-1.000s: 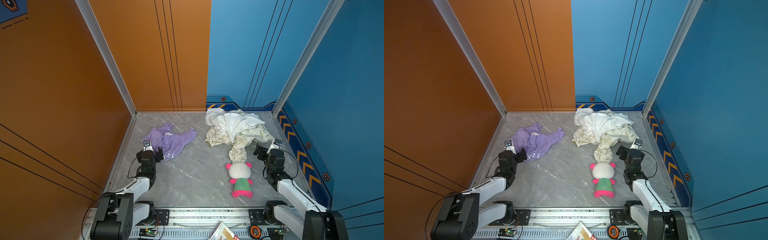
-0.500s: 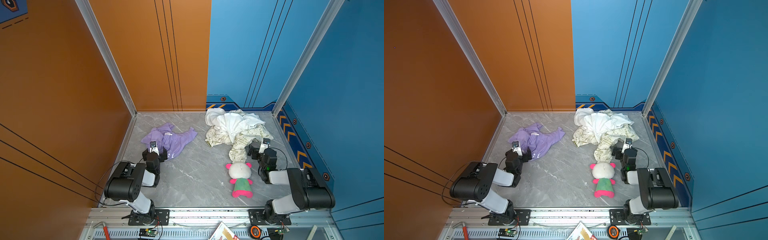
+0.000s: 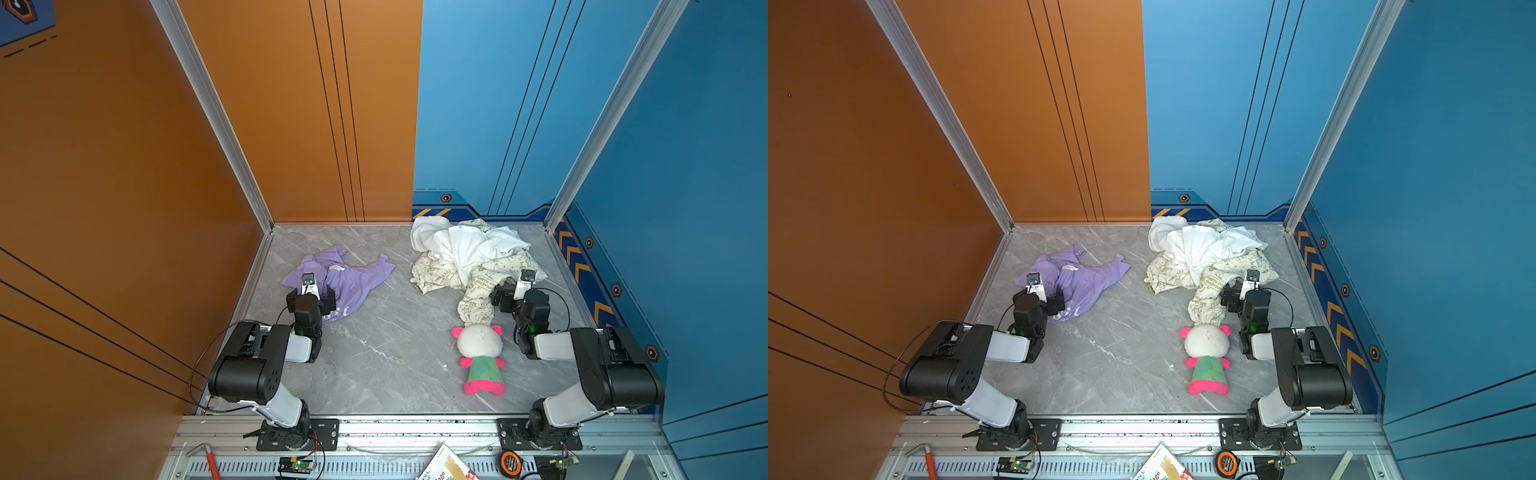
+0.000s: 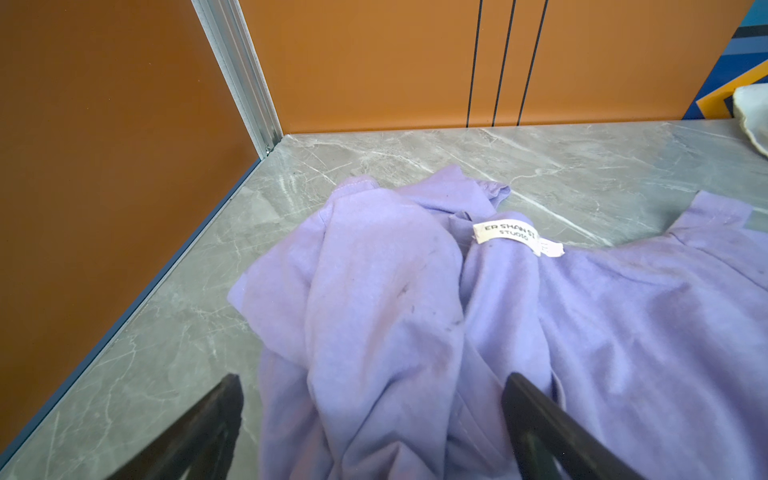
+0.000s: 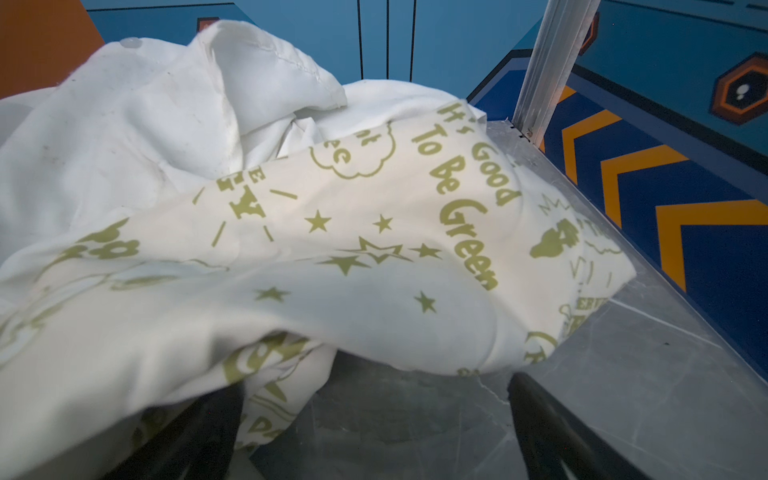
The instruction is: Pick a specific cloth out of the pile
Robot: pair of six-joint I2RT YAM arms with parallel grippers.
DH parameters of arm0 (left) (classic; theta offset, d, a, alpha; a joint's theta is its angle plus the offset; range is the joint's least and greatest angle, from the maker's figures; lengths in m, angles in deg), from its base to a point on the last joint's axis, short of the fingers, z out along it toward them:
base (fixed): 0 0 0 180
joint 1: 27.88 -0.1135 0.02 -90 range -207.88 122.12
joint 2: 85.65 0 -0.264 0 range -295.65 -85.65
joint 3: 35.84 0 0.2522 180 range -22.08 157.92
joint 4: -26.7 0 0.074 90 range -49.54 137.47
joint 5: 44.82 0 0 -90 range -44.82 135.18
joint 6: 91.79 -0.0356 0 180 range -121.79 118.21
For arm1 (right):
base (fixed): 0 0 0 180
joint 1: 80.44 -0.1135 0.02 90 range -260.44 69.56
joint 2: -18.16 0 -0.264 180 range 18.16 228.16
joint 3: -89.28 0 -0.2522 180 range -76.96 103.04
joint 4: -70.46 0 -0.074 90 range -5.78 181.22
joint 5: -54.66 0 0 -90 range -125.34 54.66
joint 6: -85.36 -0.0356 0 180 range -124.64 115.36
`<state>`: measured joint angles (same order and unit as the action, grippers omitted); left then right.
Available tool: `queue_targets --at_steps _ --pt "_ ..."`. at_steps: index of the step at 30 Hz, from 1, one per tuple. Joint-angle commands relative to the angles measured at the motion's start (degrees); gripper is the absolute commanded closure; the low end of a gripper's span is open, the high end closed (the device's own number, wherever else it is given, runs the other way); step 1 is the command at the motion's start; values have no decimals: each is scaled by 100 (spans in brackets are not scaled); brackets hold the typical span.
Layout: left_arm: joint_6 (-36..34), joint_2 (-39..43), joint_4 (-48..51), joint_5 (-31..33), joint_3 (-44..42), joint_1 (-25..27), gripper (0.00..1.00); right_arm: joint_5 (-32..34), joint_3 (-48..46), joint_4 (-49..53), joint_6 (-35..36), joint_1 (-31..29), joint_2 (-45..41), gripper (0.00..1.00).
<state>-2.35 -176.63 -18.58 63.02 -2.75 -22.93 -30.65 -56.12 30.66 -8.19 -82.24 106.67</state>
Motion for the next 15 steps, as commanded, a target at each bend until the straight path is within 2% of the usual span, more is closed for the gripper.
queue_targets --at_steps 1,7,11,15 --pt "-96 77 113 107 59 32 2 159 -1 47 100 -27 8 0" --pt "-99 74 113 109 61 30 2 211 -3 47 109 -57 8 0" --pt "-98 64 113 108 56 32 2 -73 60 151 59 72 13 0" --pt "-87 72 113 106 53 32 2 134 25 90 92 -19 8 0"
